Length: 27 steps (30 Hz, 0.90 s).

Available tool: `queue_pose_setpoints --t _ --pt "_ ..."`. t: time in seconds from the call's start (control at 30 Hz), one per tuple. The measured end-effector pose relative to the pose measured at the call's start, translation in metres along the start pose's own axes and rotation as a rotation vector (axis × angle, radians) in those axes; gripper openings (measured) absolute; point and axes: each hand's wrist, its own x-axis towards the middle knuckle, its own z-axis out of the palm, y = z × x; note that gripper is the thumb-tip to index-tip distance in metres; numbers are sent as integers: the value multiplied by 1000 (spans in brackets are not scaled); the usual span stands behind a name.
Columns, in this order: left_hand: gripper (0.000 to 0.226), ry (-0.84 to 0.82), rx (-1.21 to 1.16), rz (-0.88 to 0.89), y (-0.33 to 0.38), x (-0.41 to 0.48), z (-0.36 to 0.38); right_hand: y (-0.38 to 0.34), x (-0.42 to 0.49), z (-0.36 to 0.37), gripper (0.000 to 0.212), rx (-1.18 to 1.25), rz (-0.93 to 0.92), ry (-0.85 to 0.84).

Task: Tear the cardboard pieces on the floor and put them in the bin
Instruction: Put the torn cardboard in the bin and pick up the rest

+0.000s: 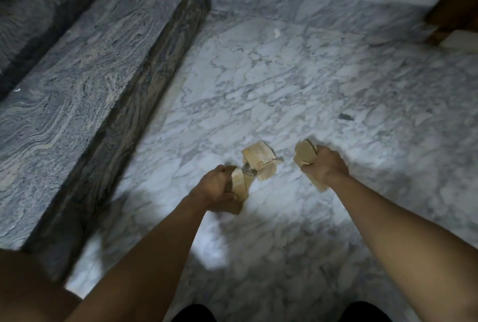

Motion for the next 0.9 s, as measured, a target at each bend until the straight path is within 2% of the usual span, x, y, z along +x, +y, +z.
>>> queue_pose_setpoints --t 0.07,0.13,0.17,0.23,0.33,0.4,0.47,0.53,0.6,0.67,0.77,0.9 --pt "75 50 -63 -5 0 -5 1 -11 4 -7 41 249 42 -31" --pt "76 28 -148 -39 0 -9 -1 -30 2 -24 37 489 22 -88" --pt "78 -1 -186 -57 -2 -11 -3 -41 1 -31 41 541 -18 -138" --pt "72 -72 -204 -99 -7 -12 -11 -63 -1 -34 50 499 -84 -293" --pt "43 -150 -115 -176 -24 -15 -23 -86 -9 -8 67 283 -79 -439" --pt "41 -150 -117 -196 -34 -21 -31 -91 -14 21 83 63 -86 -370" --pt "42 -124 -170 -189 -39 -25 -38 -92 -19 41 75 -96 -122 -189" --pt "35 -98 -196 -136 -38 -28 -42 -89 -24 51 68 -125 -167 -65" --pt "51 -95 -160 -81 -37 -25 -40 -83 -25 53 66 -114 -235 -29" --pt "73 -101 -87 -77 -32 -17 -30 -73 -26 48 56 69 -251 -86" --pt "83 -119 39 -9 -10 -3 -15 -58 -30 31 40 376 -242 -180" --pt "78 -118 176 -64 3 15 -7 -44 -15 -1 56 470 -200 -175"
